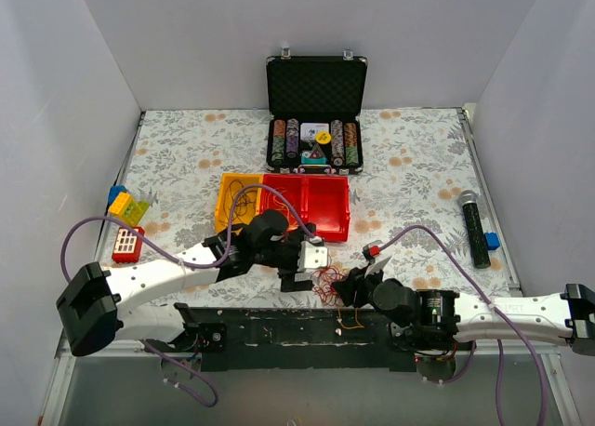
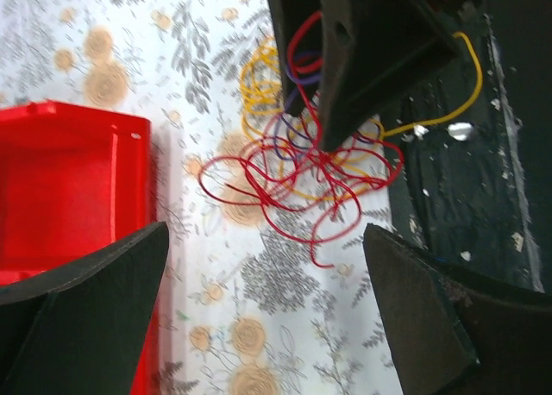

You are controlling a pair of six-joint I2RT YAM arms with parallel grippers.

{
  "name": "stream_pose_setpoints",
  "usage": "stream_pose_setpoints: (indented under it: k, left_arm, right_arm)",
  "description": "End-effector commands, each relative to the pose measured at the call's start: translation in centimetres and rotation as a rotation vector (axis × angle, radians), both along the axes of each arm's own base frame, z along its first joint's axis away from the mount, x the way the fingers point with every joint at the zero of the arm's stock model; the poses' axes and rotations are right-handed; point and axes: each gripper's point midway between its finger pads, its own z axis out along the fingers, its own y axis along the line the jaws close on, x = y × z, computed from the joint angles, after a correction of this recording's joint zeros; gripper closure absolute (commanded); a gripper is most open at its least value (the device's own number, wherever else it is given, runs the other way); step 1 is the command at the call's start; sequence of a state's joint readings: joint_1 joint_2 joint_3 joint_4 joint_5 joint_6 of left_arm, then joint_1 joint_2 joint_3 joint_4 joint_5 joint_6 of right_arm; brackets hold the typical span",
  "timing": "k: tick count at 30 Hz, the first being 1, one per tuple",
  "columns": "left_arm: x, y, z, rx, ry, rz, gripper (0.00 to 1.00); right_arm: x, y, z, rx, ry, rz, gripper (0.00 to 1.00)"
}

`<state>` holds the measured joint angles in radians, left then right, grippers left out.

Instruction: Untangle the cables

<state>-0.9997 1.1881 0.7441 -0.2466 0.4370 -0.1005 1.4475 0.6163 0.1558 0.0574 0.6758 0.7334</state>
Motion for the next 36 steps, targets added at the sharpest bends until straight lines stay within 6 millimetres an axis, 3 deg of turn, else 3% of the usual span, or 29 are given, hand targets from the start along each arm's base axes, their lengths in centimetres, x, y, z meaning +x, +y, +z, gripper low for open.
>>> stream_pose_setpoints:
  k: [1, 10, 16, 22, 28, 29, 31, 36]
  left_arm:
    - [1.2, -2.7, 3.1, -0.116, -0.115, -0.053, 0.05]
    - [-0.8, -2.9, 0.4, -0.031, -0.149, -0.197, 0.27]
    - [-1.2, -3.3, 0.6, -0.031, -0.164, -0.218, 0.44]
    - [-1.1, -3.3, 0.3, -0.018, -0.183, -0.23, 0.79]
    - [-0.9, -3.4, 0.3, -0.012, -0.19, -0.221, 0.83]
    - [-0.9, -3.3, 0.1, -0.007, -0.192, -0.218, 0.88]
    - [-0.4, -3.4, 0.5, -0.012, -0.211, -0.201, 1.0]
    - [1.8, -3.7, 4.2, -0.058, -0.274, -0.073, 1.0]
  right_arm:
    - [-0.2, 1.6, 2.7, 0.076, -0.033, 0.045, 0.53]
    - [-0.3, 2.8, 5.4, 0.115, -0.077, 0.085, 0.53]
    - [-0.4, 3.5, 6.3, 0.131, -0.089, 0.103, 0.54]
    - [-0.5, 4.1, 7.1, 0.141, -0.099, 0.116, 0.56]
    - [-0.3, 3.9, 8.0, 0.162, -0.111, 0.108, 0.56]
    - [-0.3, 3.9, 8.2, 0.171, -0.111, 0.107, 0.56]
    - [-0.3, 3.6, 8.2, 0.165, -0.109, 0.102, 0.54]
    - [0.0, 1.9, 7.4, 0.137, -0.08, 0.053, 0.35]
